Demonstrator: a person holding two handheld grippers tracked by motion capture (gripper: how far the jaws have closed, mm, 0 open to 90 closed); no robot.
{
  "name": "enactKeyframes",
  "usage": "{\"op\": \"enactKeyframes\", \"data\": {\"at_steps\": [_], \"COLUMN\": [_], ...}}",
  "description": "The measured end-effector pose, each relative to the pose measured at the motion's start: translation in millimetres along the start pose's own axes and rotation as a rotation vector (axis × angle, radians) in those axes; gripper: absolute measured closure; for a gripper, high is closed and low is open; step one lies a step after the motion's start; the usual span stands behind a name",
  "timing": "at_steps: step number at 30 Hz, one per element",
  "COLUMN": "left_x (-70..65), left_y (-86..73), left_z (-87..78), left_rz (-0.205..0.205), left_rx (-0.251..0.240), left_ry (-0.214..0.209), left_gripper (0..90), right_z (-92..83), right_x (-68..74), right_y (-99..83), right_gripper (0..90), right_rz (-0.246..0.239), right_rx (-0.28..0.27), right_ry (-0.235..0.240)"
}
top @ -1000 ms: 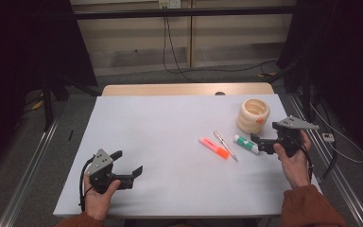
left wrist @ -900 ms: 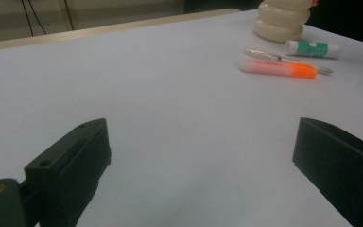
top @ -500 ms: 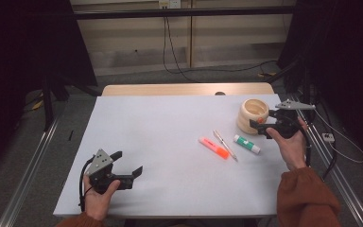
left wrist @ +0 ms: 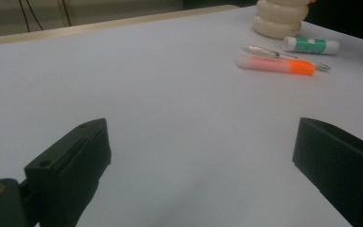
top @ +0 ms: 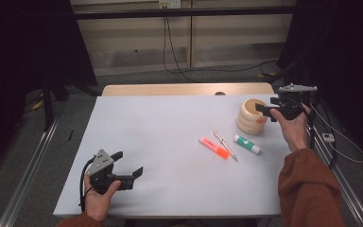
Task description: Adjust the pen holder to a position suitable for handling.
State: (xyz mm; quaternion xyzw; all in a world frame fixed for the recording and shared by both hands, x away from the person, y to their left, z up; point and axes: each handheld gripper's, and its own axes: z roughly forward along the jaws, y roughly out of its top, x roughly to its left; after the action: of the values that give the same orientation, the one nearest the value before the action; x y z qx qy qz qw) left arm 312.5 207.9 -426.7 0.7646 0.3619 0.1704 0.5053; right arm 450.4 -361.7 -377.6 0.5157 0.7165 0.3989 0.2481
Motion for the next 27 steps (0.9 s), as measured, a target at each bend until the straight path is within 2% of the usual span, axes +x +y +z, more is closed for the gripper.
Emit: {"op": "enactKeyframes", "data": {"at_steps": [1, 2, 4, 9, 11, 17, 27], "left_x": [0.2, 0.3, 0.7, 0.5, 0.2, 1.2, 1.5], "left_y": [0.1, 0.0, -0.3, -0.4, -0.5, -0.8, -1.2], "left_z": [0.1, 0.2, 0.6, 1.1, 1.3, 1.3, 2.3], "left_rz": [0.004, 0.004, 0.003, 0.0, -0.001, -0.001, -0.006], "left_rx": [0.001, 0.001, 0.004, 0.007, 0.008, 0.009, 0.013], "left_ry": [0.0, 0.0, 0.0, -0.003, -0.004, -0.005, -0.004], "left_gripper": [4.7, 4.7, 4.7, 4.7, 4.7, 4.7, 4.8], "right_z": [2.7, 2.7, 9.4, 19.2, 23.4, 32.1, 45.0], "right_x": [-4.5, -4.5, -10.2, -14.6, -16.0, -17.9, -21.1], "right_y": [2.9, 2.9, 5.4, 5.3, 6.0, 11.7, 4.4], "right_gripper": [33.0, 33.0, 38.4, 46.7, 49.3, 54.4, 58.2], "right_rz": [0.003, 0.003, -0.005, -0.001, -0.012, -0.029, -0.024], "right_rx": [0.003, 0.003, 0.034, 0.038, 0.071, 0.098, 0.149], "right_ry": [-0.001, -0.001, -0.009, -0.006, -0.007, -0.013, -0.002]}}
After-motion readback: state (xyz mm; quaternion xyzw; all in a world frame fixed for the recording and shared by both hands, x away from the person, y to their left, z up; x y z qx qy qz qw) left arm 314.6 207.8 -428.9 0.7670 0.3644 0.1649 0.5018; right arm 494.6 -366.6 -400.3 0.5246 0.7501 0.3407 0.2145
